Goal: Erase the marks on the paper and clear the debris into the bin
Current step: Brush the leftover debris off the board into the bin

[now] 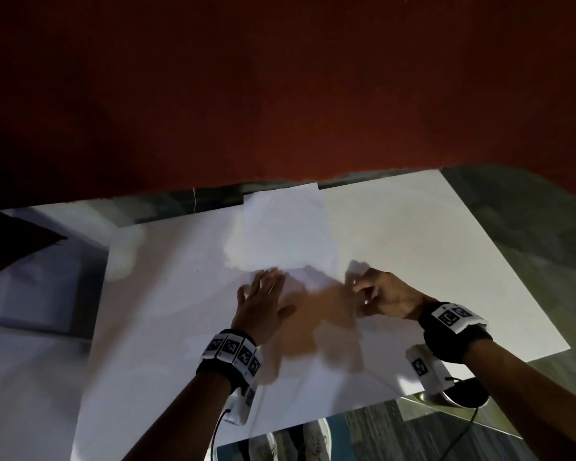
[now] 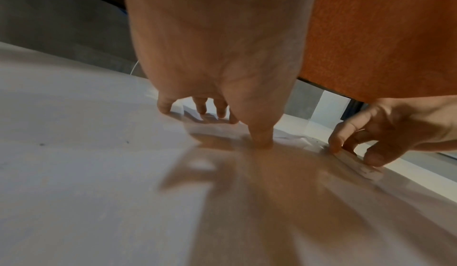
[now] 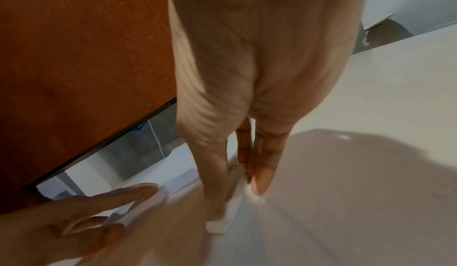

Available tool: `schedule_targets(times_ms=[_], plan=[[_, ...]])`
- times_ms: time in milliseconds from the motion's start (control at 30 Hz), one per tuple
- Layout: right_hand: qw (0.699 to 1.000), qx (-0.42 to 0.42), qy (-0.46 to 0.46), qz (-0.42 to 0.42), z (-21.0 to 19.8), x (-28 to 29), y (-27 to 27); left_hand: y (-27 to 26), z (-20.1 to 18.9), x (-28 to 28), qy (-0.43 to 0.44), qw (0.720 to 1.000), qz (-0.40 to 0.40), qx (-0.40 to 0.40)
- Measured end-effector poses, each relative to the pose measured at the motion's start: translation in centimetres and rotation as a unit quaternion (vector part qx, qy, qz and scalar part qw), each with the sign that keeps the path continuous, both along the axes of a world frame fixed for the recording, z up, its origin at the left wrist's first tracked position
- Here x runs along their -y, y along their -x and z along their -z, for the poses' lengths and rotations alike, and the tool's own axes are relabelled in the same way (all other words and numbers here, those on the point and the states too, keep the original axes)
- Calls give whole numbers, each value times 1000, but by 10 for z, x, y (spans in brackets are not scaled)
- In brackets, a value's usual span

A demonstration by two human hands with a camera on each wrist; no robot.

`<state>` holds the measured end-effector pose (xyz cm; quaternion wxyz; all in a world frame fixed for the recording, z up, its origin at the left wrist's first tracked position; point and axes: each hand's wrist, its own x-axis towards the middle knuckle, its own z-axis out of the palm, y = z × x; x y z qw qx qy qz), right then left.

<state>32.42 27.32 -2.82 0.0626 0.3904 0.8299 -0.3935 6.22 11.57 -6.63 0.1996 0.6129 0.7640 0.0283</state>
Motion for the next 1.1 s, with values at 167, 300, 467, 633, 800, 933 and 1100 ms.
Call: schedule_targets(times_ms=[167,300,467,633,800,933,1100], plan=[[999,-32,-19,7,2,1,3,-5,-1,-3,2,1000,16,-6],[999,-25,-21,8,-3,-7,6,-6,-4,-4,1,1000,29,9],[993,-14,17,116,-2,-15,2,1,-6,-4,7,999,29,15],[992,-29,-91,78,1,-5,9,4,-10,-4,-3,999,29,34],[974,-103,-102,172,-9,-8,29,-1,-13,-1,-8,998,34,46],[961,-119,-149,198,-17,-14,67,-13,-10,1,6,998,62,27],[929,-166,-215,253,-28,-24,100,-22,-13,-4,22,995,89,23]])
